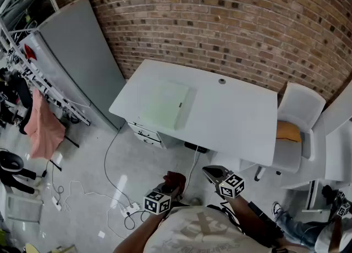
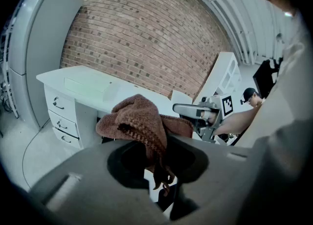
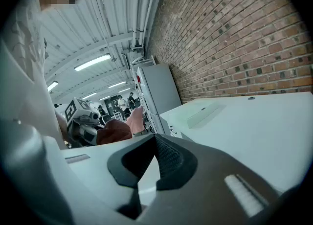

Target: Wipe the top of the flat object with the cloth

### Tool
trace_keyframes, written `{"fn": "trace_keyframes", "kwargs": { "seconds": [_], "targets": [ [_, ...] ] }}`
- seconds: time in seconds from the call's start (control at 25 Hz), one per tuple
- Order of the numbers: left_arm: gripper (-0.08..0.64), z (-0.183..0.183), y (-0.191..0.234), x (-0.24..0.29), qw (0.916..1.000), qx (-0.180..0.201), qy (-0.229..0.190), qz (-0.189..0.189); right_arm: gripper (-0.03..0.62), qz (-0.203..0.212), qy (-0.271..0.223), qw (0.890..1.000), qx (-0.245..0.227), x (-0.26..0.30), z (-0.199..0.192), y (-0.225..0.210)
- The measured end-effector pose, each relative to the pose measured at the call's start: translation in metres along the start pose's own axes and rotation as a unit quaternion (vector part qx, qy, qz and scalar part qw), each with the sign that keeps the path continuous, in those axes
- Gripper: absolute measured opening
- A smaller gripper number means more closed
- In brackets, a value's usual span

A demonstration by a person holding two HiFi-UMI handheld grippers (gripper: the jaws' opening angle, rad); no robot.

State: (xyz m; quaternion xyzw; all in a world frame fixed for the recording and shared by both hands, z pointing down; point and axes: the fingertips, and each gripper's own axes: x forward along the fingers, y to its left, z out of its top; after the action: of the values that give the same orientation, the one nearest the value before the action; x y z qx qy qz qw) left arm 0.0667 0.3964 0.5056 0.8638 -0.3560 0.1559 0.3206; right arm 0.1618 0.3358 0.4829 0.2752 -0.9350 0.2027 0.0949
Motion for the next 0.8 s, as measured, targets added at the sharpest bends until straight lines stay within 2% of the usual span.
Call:
{"fn": "trace_keyframes", "kwargs": {
  "seconds": [0.44, 0.8],
  "targets": [
    [0.086, 0.004, 0.025, -0.01, 0.9998, -0.013, -0.01, 0.011, 0.008, -0.008, -0.008, 1.0, 0.003, 0.016, 0.008, -0.002],
    [0.086, 0.038, 0.074, -0.001, 0.9997, -0.012, -0.02, -0.001, 0.008, -0.036, -0.031, 0.999, 0.018, 0.047, 0.037, -0.029]
  ]
}}
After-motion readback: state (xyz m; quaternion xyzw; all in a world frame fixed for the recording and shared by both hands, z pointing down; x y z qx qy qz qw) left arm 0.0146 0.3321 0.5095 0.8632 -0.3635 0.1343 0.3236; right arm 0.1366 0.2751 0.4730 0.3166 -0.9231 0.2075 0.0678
